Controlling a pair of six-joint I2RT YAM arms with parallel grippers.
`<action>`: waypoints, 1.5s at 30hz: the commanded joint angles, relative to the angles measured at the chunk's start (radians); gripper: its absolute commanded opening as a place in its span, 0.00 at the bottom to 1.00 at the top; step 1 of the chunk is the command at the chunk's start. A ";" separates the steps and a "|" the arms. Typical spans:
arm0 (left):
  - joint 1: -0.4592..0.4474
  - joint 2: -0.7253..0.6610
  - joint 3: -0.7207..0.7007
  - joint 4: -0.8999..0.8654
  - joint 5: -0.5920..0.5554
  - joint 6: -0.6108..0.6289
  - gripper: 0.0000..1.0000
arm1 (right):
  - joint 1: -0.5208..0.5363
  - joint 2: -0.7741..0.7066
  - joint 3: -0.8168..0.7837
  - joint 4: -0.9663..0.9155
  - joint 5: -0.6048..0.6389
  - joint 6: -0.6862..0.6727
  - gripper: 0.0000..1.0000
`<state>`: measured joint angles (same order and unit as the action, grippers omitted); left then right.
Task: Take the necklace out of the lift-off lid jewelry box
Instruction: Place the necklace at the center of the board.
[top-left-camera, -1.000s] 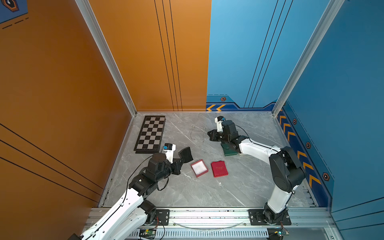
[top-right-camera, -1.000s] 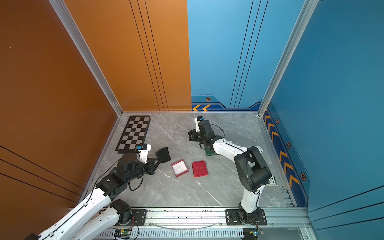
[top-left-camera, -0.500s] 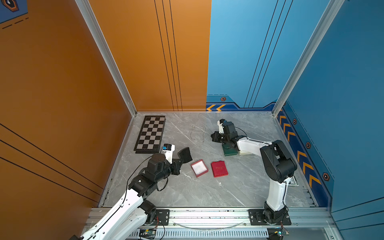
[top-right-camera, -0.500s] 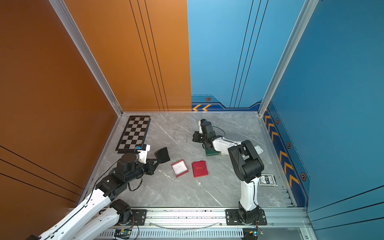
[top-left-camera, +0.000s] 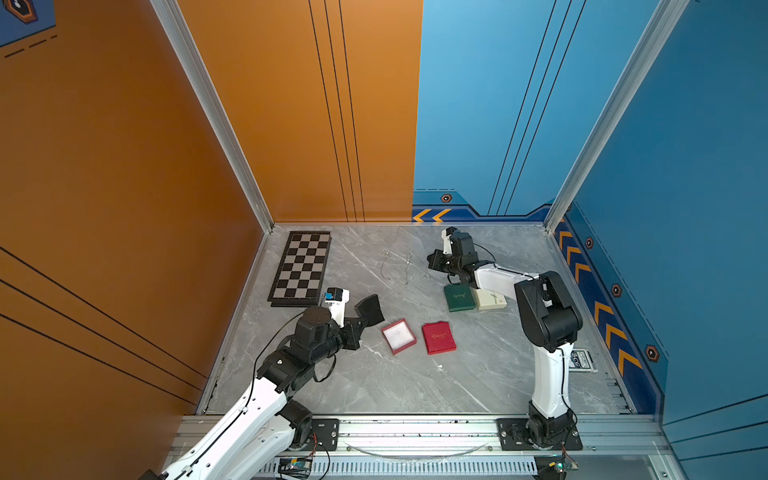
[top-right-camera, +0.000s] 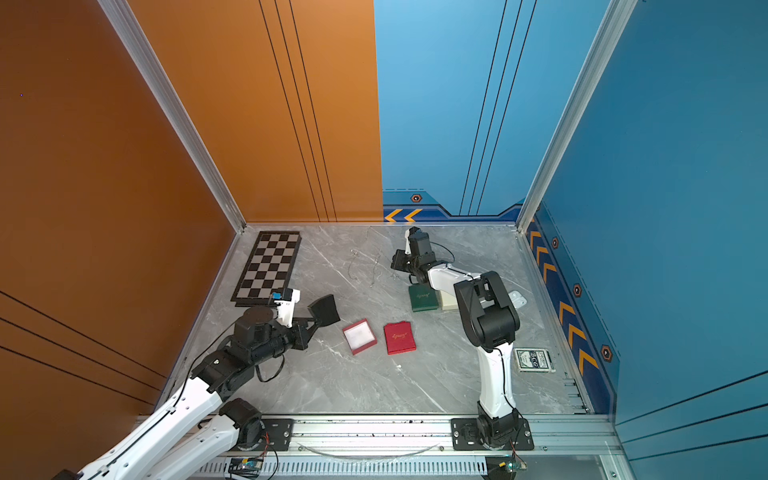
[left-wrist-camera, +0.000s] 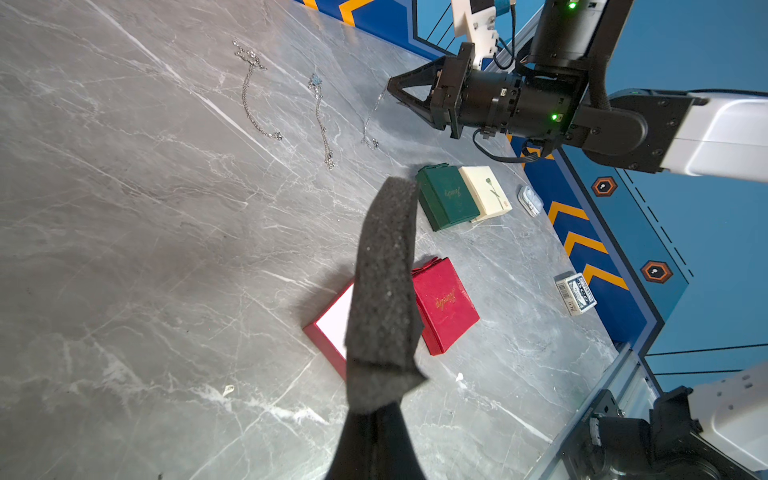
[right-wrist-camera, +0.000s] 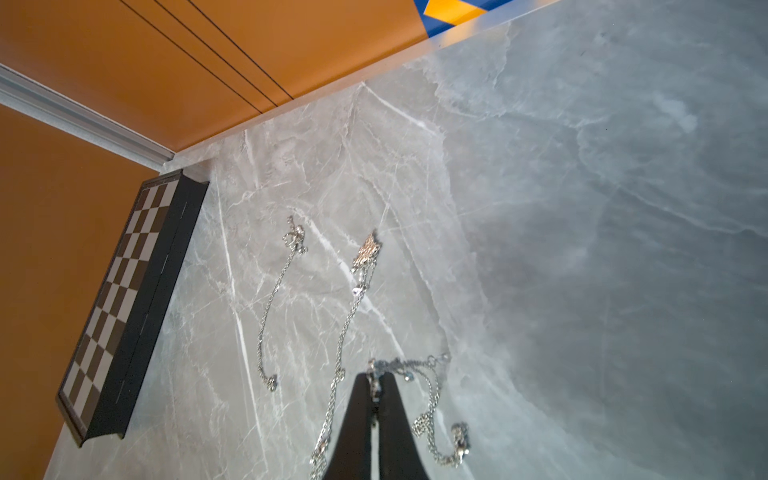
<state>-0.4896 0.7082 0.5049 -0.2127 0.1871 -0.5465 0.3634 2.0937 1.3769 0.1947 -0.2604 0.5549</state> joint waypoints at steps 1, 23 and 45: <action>0.012 0.005 -0.017 0.012 0.022 -0.001 0.00 | -0.018 0.060 0.057 0.015 0.008 0.031 0.00; 0.016 -0.001 -0.014 0.003 0.033 0.000 0.00 | -0.079 0.319 0.462 -0.135 0.024 0.045 0.00; 0.007 0.042 0.015 0.033 0.034 -0.013 0.00 | -0.131 0.010 0.183 -0.104 -0.090 -0.005 0.41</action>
<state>-0.4828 0.7399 0.5041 -0.2054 0.2028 -0.5476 0.2256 2.2238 1.6264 0.0711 -0.2970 0.5655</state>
